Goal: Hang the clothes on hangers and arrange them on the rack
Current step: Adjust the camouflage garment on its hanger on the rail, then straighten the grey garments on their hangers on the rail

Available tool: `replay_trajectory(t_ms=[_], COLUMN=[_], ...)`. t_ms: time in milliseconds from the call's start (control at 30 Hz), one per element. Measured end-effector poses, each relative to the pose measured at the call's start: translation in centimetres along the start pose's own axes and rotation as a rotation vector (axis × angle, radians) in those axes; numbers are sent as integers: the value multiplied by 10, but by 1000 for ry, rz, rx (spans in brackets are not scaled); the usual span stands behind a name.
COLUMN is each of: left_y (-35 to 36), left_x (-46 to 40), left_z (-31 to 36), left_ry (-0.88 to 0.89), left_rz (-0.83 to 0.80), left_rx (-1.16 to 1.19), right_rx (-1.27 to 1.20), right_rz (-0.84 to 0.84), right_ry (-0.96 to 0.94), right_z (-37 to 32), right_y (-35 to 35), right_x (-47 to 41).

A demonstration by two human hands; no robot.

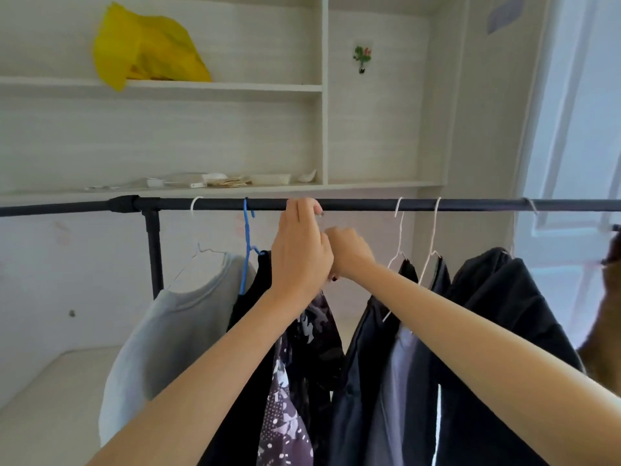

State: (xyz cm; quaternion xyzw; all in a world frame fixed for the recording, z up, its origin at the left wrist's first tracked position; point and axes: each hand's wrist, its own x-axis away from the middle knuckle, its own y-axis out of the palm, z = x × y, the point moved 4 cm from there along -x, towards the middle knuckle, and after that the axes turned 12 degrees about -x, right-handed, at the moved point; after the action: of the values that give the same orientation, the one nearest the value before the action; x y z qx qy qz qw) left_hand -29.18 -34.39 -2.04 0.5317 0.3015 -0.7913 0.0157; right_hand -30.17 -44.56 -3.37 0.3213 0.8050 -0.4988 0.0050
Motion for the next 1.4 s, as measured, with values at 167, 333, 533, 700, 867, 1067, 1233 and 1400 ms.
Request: replay_trajectory(t_ms=[167, 333, 533, 700, 867, 1067, 1233, 1400], left_y=[49, 111, 130, 135, 132, 140, 154, 142], left_x=[10, 30, 40, 31, 0, 4, 59, 82], left_z=[43, 66, 94, 92, 93, 95, 79, 61], left_ry=[-16, -120, -190, -268, -397, -397, -510, -366], left_rz=[-424, -955, -1047, -903, -771, -866, -1136, -1249], left_rx=[101, 169, 401, 419, 492, 416, 387, 359], right_rx=[54, -127, -225, -241, -254, -239, -234, -146], right_rz=[109, 305, 227, 161, 111, 113, -28, -153], right_ry=[77, 37, 127, 147, 181, 191, 269, 305], right_z=[63, 102, 131, 137, 140, 150, 160, 165], right_y=[-37, -70, -76, -83, -85, -87, -77, -54], right_x=[20, 43, 50, 52, 50, 52, 50, 42])
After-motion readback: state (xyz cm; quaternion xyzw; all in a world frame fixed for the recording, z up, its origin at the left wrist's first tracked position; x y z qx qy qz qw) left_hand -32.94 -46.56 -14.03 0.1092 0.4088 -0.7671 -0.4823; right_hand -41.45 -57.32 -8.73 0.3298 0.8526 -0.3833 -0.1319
